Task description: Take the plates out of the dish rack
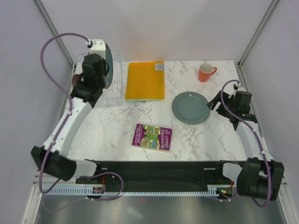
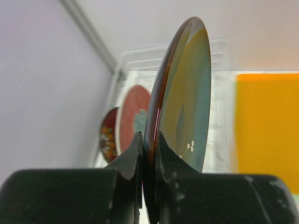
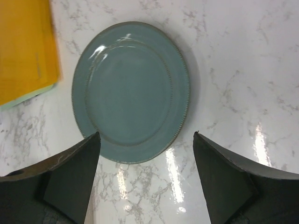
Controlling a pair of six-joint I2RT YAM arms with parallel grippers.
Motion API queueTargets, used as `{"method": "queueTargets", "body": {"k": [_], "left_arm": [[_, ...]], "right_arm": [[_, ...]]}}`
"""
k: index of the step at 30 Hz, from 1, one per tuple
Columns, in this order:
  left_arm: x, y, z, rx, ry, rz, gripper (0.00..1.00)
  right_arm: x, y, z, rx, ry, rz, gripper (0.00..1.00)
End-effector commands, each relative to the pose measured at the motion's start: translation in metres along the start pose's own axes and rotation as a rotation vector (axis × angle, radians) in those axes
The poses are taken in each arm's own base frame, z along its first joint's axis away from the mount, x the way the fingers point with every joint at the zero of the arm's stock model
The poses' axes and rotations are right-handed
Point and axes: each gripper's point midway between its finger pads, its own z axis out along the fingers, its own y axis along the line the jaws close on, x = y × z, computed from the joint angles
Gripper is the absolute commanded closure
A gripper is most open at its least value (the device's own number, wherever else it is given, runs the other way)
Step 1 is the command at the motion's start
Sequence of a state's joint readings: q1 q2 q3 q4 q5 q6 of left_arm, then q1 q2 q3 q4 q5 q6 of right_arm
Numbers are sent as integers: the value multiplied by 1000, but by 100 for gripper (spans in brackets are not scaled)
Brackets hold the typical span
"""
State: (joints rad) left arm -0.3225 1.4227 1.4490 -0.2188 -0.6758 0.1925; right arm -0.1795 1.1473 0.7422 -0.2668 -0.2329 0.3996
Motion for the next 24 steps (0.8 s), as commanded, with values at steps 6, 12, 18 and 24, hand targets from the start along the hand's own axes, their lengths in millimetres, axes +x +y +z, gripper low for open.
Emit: {"method": "queueTargets", "body": {"k": [6, 12, 18, 24], "left_arm": [[-36, -61, -127, 689, -99, -595, 98], [-8, -112, -165, 1006, -2, -805, 98], [5, -132, -187, 1190, 32, -952, 98], [9, -137, -198, 1266, 54, -1027, 98]], "right_arm": [[-9, 110, -42, -417, -27, -114, 13], [4, 175, -64, -613, -17, -157, 12], [18, 209, -66, -706, 6, -142, 12], [43, 230, -56, -759, 60, -126, 12]]}}
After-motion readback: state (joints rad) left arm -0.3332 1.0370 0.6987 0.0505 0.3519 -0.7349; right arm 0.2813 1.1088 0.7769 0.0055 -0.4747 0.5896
